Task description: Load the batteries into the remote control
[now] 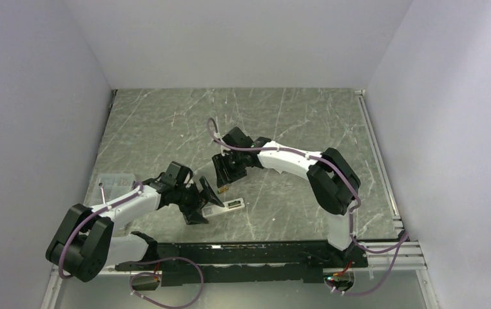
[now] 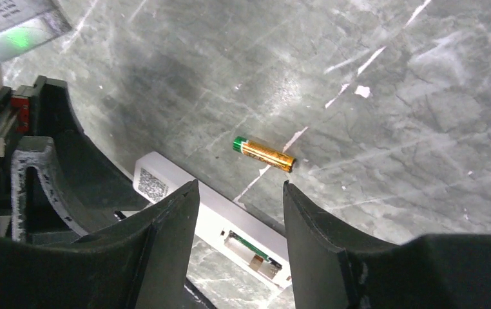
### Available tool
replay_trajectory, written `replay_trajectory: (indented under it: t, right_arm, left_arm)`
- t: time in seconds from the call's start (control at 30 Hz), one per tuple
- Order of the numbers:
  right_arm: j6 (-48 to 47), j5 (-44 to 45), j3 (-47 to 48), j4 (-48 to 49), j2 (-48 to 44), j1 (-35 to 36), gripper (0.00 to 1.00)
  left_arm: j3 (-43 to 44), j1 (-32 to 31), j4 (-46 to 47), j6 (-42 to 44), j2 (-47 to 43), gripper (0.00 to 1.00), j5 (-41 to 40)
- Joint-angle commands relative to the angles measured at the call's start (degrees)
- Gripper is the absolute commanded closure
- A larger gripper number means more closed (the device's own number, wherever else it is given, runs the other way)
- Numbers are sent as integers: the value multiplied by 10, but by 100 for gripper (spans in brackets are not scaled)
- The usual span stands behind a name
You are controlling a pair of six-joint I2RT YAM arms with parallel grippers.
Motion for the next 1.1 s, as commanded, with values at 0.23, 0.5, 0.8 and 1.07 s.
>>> replay_trajectory:
  t: [0.23,0.5,0.8,1.07]
  right_arm:
    - [-117,32,-10,0,-12,11,47]
    - [-221,89,9,14,6,38,44]
    - [-298,74,8,39,19,41,44]
    - [-326,93,30,9,51,63,48]
  left_arm:
    - [32,-2,-17,23,14,8,-13]
    - [41,-2,-29,34,11,8,-11]
    - [37,-2,-35,44,4,8,-4]
    - [31,-2,-34,45,-6,8,-4]
